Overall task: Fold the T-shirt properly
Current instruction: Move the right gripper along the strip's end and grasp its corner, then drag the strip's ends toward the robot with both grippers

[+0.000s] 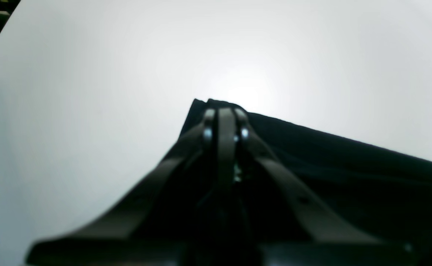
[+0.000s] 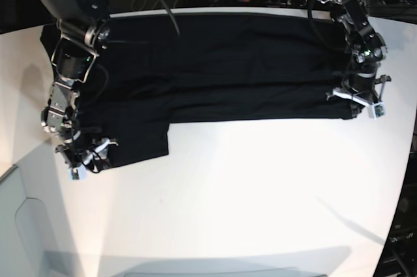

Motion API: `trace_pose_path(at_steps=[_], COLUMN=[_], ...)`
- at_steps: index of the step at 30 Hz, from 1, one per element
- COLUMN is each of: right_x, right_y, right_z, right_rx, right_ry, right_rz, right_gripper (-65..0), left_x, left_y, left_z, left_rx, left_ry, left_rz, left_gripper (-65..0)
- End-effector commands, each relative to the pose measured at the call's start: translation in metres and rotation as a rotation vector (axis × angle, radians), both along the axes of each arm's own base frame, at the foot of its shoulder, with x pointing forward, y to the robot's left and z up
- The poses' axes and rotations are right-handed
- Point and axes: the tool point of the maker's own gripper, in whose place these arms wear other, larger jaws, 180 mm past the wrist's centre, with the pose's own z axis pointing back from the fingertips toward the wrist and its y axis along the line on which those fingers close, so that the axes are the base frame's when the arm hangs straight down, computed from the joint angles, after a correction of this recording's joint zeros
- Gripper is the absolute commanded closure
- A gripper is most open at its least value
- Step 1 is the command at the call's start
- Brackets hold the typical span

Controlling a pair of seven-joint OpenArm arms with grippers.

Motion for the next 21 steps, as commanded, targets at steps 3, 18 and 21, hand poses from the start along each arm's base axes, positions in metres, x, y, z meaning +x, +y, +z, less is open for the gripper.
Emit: trace_pose_path(at_steps=[3, 18, 21], right_x=[0.002, 0.014, 0.019], right_y=[-0.003, -0.031, -0.036], right_z=[-0.001, 0.056, 0.086], right_rx=[-0.018, -0.142, -0.191], right_ry=[0.035, -0.092, -0.156], right_rz=[0.020, -0.014, -0.029], right_gripper=[-17.5, 0.0, 0.0], left_x=[0.008, 0.012, 0.013], left_y=[0.006, 0.006, 0.006], left_z=[0.017, 0.021, 0.025], left_rx=[0.032, 0.030, 0.035], left_ry=[-0.052, -0.068, -0.080], left_rz=[-0.004, -0.004, -0.006], left_gripper=[0.0, 0.0, 0.0])
